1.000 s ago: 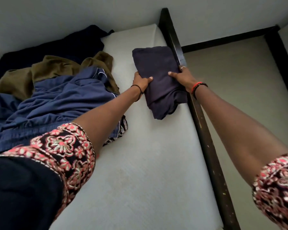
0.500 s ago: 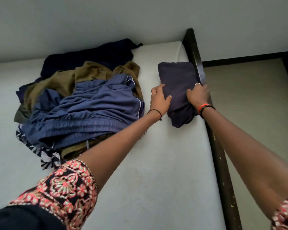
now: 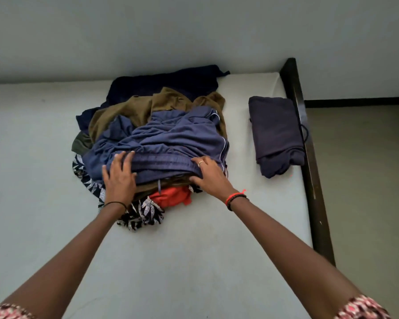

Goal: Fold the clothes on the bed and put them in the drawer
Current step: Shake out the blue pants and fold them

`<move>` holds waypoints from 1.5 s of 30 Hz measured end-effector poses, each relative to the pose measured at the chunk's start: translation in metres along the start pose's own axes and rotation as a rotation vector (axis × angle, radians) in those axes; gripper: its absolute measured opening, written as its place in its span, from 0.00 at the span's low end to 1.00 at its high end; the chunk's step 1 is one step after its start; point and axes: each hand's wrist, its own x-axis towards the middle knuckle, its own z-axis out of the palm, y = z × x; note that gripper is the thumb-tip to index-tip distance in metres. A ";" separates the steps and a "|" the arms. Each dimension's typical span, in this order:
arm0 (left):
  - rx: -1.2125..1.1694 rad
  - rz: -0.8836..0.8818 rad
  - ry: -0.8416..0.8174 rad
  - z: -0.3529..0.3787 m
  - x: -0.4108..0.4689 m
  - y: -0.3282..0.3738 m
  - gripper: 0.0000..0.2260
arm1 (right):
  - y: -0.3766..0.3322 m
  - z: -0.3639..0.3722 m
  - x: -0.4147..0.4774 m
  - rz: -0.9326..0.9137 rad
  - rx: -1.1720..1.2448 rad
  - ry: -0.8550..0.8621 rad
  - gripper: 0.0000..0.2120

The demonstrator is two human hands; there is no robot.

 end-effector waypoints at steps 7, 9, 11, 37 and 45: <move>-0.024 -0.390 -0.099 -0.009 0.014 -0.048 0.22 | -0.006 -0.002 0.009 0.076 -0.020 -0.029 0.23; -0.037 -0.413 -0.088 -0.017 0.017 -0.050 0.18 | -0.010 -0.011 0.005 0.090 0.031 -0.067 0.20; -0.024 -0.374 -0.016 -0.024 0.016 -0.051 0.16 | -0.012 -0.023 -0.001 0.086 0.020 -0.069 0.16; -0.643 -0.212 0.149 -0.382 0.023 0.024 0.14 | -0.190 -0.289 -0.130 -0.679 -1.122 0.493 0.40; -0.902 -0.134 0.185 -0.490 0.035 0.068 0.12 | -0.261 -0.411 -0.184 -0.621 -1.180 0.389 0.07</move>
